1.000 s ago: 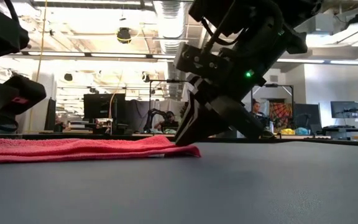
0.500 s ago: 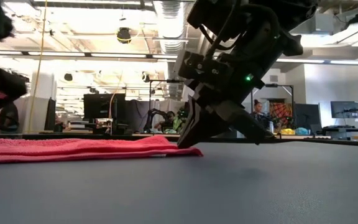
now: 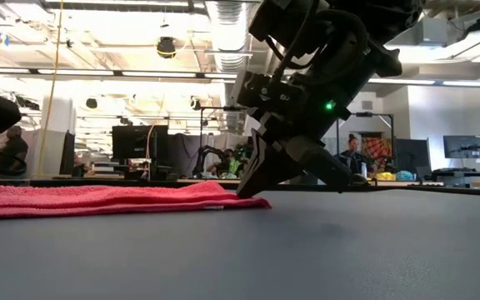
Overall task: Roll towel
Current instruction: Fold the pink towel
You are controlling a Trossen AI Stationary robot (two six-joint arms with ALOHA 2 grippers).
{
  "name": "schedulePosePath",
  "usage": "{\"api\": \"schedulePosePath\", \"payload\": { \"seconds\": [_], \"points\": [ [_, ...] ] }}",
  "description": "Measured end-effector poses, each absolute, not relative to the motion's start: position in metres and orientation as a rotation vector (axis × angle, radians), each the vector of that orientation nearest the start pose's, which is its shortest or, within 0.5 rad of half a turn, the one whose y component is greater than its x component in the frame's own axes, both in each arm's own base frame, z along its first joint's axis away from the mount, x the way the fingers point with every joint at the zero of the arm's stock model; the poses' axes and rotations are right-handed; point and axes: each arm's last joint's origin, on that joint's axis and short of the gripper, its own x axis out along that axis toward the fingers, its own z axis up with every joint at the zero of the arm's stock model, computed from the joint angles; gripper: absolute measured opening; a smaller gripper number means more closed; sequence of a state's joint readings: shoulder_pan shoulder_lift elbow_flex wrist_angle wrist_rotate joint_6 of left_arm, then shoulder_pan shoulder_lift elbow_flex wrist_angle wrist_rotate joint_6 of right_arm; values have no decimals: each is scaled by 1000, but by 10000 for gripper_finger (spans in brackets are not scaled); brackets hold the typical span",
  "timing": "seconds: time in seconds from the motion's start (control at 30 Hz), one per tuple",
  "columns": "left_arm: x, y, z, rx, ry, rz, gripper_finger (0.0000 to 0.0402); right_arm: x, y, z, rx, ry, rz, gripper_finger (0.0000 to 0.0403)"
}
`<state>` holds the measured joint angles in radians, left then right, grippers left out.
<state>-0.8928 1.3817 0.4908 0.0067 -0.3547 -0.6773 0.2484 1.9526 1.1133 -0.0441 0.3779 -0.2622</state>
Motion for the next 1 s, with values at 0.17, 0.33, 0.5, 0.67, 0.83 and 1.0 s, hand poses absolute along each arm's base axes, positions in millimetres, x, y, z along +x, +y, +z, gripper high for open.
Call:
{"api": "schedulePosePath", "payload": {
  "seconds": [0.17,0.33,0.5,0.67,0.83,1.0],
  "points": [
    [155,-178,124,-81,870,-228,143,378,84,133,-514,854,-17,16],
    [155,-178,124,-84,866,-226,142,378,84,133,-488,857,-29,16],
    [155,-178,125,-80,865,-229,124,378,84,133,-486,857,-31,16],
    [155,-178,125,-79,869,-231,98,378,84,133,-477,856,-36,16],
    [155,-178,125,-65,866,-235,58,378,84,133,-476,856,-37,16],
    [155,-177,125,-62,864,-234,6,378,83,133,-478,856,-43,16]
  ]
}}
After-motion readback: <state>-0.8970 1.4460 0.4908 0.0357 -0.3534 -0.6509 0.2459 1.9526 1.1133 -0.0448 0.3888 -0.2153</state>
